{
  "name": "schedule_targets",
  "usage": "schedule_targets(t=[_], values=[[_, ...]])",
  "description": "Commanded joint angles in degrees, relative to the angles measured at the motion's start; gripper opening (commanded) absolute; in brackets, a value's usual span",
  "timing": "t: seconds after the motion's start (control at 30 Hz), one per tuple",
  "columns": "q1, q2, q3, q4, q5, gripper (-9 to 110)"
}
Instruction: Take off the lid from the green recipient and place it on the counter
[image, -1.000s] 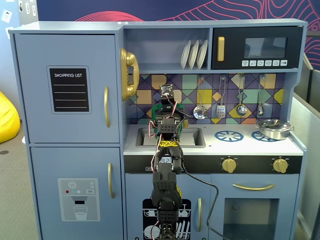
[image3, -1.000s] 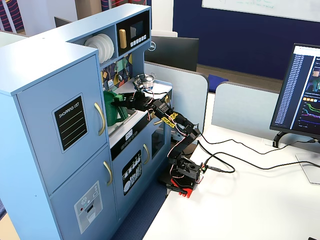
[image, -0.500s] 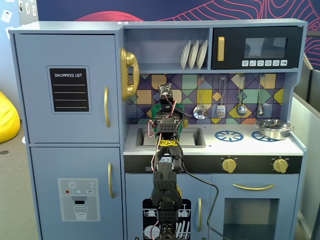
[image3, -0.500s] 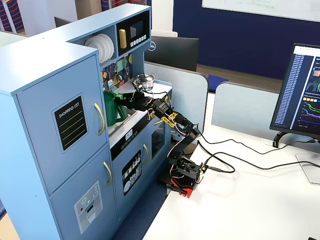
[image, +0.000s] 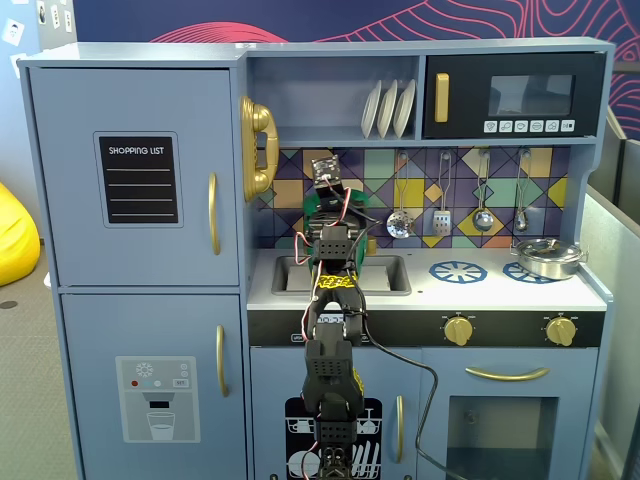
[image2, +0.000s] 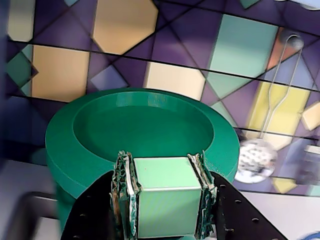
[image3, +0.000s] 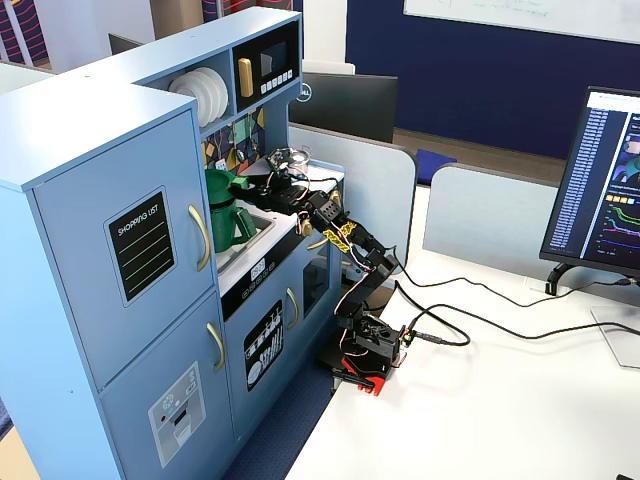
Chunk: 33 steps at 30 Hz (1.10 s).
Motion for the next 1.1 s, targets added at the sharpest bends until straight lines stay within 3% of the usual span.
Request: schedule_targets(t=[0.0,0.27,0.4,0.67,1.07], values=[[8.3,1.7,-6.0,0.0,-1.5,0],[23.1,2.7,-4.5,0.4,0.4,0],[26.3,4.0,4.4,-6.0,2.0,0],[27.2,1.5,20.0,-20.4,2.9,0],[26.6,-7.9,25.7,-31.8,3.9,0]])
